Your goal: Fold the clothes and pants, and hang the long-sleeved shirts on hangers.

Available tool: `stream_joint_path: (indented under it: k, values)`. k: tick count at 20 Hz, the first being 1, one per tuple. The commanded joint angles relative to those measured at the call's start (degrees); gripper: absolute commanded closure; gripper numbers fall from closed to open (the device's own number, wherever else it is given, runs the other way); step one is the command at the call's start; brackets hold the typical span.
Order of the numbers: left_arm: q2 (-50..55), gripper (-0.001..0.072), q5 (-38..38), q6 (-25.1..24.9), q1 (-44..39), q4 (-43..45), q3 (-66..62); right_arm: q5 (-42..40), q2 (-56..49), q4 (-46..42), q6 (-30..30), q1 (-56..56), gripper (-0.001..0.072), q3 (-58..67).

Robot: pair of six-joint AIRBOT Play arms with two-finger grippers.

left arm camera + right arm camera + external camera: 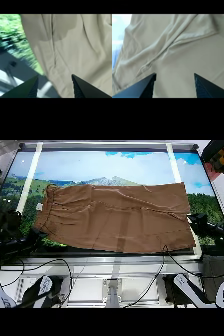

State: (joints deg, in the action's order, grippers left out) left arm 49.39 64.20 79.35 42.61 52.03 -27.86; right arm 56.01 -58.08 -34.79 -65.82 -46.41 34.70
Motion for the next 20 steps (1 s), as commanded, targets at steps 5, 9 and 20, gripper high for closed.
stream_joint_path:
  k: [5,9,20]
  values:
    - [9.7,0.0207,-5.2,-2.3,0.3,-4.0,-0.1,2.1,0.1,0.5,-0.1,2.8,0.0155,4.3]
    - [10.1,0.0207,-7.5,-2.2,0.9,-1.0,-0.1,3.0,0.1,0.5,-0.2,2.8,0.0154,7.3]
    - [16.9,0.0108,-16.7,-5.5,-1.8,-7.0,-0.1,5.1,0.1,2.1,-2.3,3.4,0.0025,9.4]
